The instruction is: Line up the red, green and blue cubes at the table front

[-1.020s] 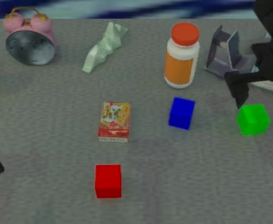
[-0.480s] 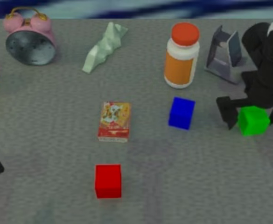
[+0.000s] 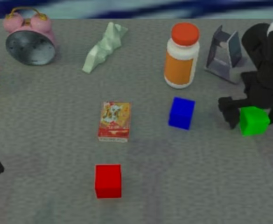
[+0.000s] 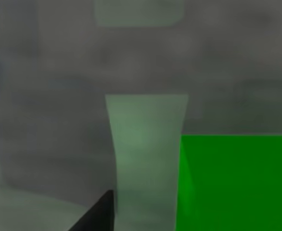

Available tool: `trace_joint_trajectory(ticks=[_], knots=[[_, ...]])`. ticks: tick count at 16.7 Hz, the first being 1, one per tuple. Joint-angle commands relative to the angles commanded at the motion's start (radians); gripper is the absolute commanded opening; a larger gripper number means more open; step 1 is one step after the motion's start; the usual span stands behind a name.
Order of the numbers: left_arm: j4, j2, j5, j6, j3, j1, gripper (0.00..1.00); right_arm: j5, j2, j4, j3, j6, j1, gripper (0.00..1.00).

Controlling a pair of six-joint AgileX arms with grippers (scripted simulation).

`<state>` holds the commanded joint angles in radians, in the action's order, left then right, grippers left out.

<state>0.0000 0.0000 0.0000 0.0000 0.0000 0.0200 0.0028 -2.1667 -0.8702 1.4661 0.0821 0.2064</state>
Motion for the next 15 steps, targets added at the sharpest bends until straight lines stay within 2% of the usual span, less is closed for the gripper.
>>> trace_joint_trajectory(ticks=[9,15], knots=[[0.000,0.000,0.000,0.000,0.000,0.000,1.00,0.000,0.000,0.000,0.000,0.000,0.000,0.02],[0.000,0.000,0.000,0.000,0.000,0.000,1.00,0.000,0.000,0.000,0.000,0.000,0.000,0.00]])
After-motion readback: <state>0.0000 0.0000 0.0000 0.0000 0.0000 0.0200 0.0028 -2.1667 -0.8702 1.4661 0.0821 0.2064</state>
